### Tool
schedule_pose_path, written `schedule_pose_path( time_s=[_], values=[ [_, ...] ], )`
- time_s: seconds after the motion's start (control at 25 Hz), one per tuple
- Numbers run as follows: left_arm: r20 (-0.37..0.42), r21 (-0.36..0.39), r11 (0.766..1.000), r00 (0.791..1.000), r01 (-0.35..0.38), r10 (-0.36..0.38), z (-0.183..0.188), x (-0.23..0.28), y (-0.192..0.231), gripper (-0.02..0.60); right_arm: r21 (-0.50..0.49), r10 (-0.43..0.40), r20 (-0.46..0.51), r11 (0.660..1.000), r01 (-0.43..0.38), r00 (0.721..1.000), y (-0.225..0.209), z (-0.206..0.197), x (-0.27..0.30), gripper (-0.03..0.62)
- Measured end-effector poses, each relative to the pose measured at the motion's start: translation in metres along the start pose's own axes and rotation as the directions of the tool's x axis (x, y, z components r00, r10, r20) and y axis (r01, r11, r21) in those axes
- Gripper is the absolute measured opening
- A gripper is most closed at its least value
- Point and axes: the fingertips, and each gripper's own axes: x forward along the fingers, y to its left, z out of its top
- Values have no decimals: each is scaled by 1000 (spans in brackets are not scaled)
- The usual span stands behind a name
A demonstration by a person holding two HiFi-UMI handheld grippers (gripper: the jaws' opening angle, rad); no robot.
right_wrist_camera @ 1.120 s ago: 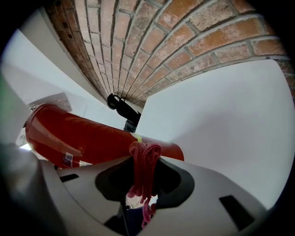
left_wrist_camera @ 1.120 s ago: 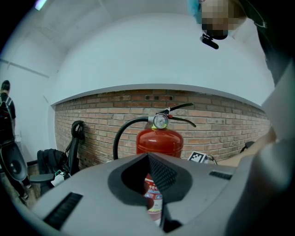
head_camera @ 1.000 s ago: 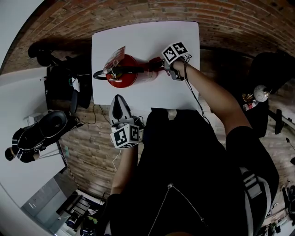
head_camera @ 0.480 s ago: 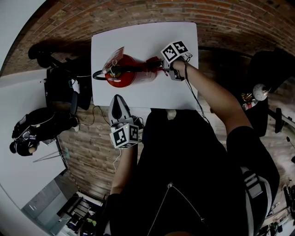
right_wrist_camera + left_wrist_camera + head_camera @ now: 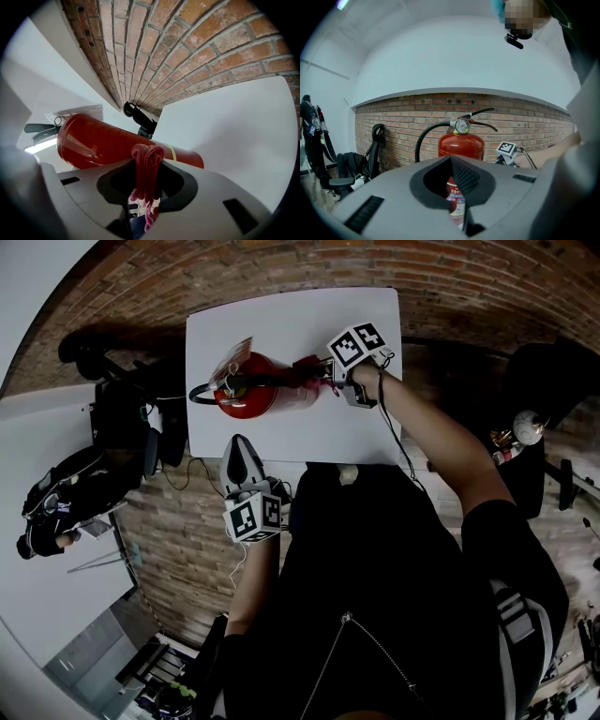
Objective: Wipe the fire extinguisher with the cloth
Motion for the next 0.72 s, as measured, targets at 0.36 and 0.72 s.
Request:
schedule_pose_path(
  time_s=[0.36,0.72],
  values=[
    [4,-3,1000,1000,4,-4,0,-1,0,8,-29,29,25,999,-28,999,26,9,-11,120],
    [10,-4,1000,1000,3,-3,1,-5,-1,8,-55,54,45,997,-52,998,50,14,-23,120]
  ],
)
